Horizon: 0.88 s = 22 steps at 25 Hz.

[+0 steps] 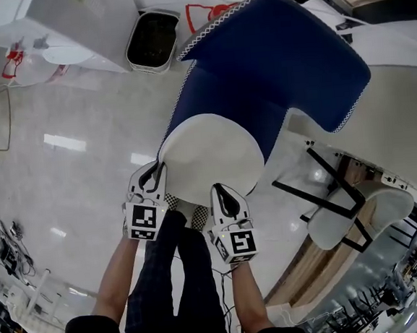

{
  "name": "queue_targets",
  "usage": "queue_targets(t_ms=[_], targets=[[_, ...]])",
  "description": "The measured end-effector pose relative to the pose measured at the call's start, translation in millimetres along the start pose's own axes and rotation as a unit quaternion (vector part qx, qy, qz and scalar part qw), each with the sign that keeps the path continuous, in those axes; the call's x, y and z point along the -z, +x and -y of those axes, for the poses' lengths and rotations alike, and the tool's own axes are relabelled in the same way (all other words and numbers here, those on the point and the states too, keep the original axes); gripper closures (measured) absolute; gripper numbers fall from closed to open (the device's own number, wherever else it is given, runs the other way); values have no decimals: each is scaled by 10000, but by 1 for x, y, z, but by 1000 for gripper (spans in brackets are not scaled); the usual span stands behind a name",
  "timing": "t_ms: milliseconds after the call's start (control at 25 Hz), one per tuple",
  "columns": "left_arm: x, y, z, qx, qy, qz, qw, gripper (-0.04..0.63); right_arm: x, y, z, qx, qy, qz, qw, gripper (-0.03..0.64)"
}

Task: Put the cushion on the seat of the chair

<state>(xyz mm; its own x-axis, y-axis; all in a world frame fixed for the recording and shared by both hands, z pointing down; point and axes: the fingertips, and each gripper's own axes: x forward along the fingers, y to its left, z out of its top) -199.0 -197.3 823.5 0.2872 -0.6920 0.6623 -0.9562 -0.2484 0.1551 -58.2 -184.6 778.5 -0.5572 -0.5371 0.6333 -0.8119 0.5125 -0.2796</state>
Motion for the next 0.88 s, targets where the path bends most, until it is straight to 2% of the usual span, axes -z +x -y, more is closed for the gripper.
queue_targets(t_ms=[880], targets=[[81, 52, -45, -196, -632, -218, 9976, 560, 57, 86, -11, -377, -26, -322, 9988, 575]])
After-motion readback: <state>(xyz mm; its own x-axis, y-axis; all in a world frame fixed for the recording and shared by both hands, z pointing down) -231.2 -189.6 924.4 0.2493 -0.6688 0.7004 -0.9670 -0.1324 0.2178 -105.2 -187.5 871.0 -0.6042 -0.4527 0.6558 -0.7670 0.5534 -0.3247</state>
